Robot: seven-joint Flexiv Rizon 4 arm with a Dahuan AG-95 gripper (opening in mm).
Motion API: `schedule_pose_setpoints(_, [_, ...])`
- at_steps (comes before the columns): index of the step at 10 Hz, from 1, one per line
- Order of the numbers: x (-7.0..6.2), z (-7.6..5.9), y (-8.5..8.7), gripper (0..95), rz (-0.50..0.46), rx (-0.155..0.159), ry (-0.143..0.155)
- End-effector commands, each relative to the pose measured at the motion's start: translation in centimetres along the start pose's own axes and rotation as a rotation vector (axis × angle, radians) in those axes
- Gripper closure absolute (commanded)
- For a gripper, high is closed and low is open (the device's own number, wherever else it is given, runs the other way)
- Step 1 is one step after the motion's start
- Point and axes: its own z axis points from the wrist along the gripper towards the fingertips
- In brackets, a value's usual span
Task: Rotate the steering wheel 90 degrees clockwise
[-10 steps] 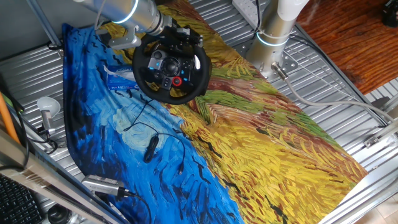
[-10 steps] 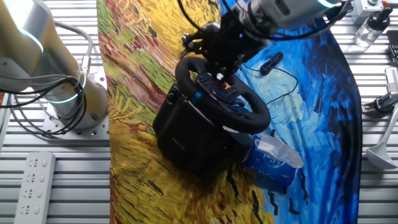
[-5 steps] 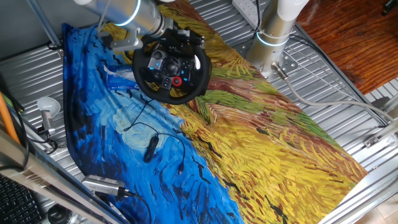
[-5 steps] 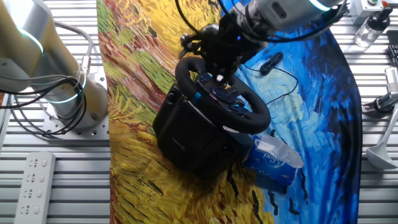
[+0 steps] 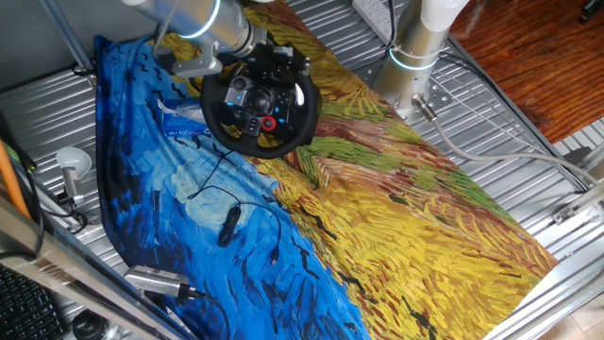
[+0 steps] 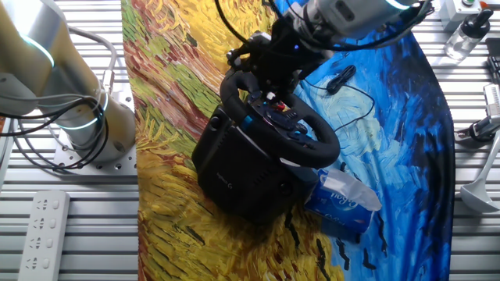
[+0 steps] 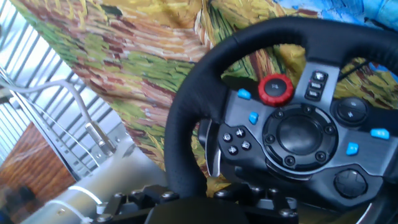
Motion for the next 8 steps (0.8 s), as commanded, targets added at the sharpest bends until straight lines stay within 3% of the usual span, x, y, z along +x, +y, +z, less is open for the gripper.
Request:
schedule_pose_setpoints(1, [-0.1, 0.02, -0.16, 38.0, 0.002, -0.001, -0.001])
schedule_pose_setpoints(8, [0.05, 0.29, -0.46, 38.0, 0.036, -0.003, -0.003])
